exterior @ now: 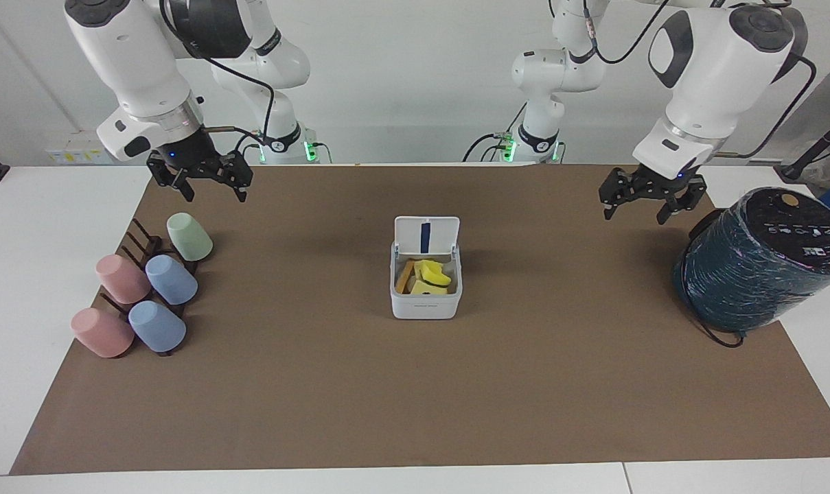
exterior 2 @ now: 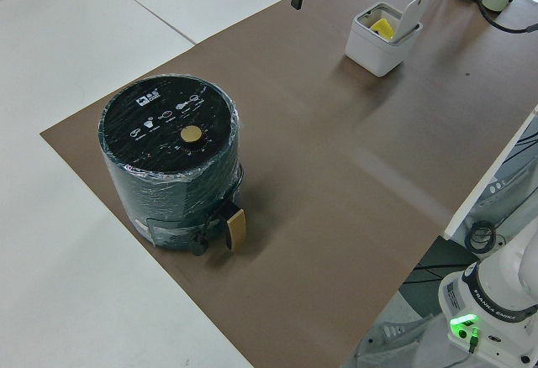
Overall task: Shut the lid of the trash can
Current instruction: 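Move the left gripper toward the white trash bin, then reach the left gripper over the bin's raised lid edge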
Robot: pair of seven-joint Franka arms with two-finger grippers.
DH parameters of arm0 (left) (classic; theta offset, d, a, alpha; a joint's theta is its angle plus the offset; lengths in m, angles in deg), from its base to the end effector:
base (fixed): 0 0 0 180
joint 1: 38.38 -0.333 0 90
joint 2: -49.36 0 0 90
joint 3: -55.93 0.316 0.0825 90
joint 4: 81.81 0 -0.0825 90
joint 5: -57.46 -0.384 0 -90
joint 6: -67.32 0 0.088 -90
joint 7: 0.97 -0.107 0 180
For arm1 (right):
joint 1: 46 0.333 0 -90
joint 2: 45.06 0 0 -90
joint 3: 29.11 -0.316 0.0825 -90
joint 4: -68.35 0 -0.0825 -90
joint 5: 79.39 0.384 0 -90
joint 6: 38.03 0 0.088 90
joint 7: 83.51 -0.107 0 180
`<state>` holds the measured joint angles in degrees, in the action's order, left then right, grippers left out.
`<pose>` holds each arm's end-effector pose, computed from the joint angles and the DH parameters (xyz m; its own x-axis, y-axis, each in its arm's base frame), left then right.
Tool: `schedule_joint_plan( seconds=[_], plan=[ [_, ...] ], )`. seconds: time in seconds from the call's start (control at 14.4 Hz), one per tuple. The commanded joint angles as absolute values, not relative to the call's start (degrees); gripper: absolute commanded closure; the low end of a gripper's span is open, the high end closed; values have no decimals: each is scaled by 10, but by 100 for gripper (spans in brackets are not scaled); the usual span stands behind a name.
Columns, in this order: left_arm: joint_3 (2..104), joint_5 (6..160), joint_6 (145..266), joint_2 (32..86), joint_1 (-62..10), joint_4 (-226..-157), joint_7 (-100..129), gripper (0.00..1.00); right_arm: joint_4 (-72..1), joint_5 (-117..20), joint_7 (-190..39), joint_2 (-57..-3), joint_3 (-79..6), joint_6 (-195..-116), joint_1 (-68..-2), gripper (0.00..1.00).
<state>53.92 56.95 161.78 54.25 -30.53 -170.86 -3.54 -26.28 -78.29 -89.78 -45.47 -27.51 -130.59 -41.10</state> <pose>0.5785 -0.0988 0.5906 0.9764 -0.2158 0.0089 -0.2157 -0.9764 -0.0063 0.5531 0.0338 0.5941 0.9981 -0.0527 -0.0309 -0.0532 -0.9985 -0.0161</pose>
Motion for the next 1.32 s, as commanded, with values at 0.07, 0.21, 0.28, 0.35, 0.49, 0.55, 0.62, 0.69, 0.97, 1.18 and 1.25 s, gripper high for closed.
schedule_joint_plan(
  seconds=[0.07,0.21,0.28,0.35,0.49,0.55,0.62,0.69,0.97,1.18,1.25],
  plan=[
    [543,591,1607,495,-257,-1777,21,12,-280,-773,-903,-470,-275,-1311,-413,0],
    [543,599,1604,481,-230,-1803,60,41,-280,-773,-903,-470,-275,-1311,-413,0],
    [543,604,1607,475,-216,-1816,87,49,-280,-773,-903,-470,-275,-1311,-413,0],
    [543,610,1610,471,-199,-1825,121,59,-280,-773,-903,-469,-275,-1311,-413,0],
    [543,633,1621,464,-172,-1840,180,77,-280,-773,-903,-470,-275,-1311,-413,0],
    [543,640,1627,459,-158,-1847,193,81,-280,-773,-903,-469,-275,-1311,-413,0],
    [543,644,1635,456,-145,-1854,206,83,-280,-773,-903,-470,-275,-1311,-413,0],
    [543,652,1647,451,-131,-1867,226,86,-280,-773,-903,-470,-275,-1311,-413,0],
    [543,673,1767,438,-65,-1927,312,90,-280,-773,-903,-470,-275,-1311,-413,0],
    [543,677,1839,464,-40,-1935,342,91,-280,-773,-903,-470,-275,-1311,-413,0],
    [543,682,1861,471,-36,-1937,347,91,-280,-773,-903,-470,-275,-1311,-413,0]
  ],
)
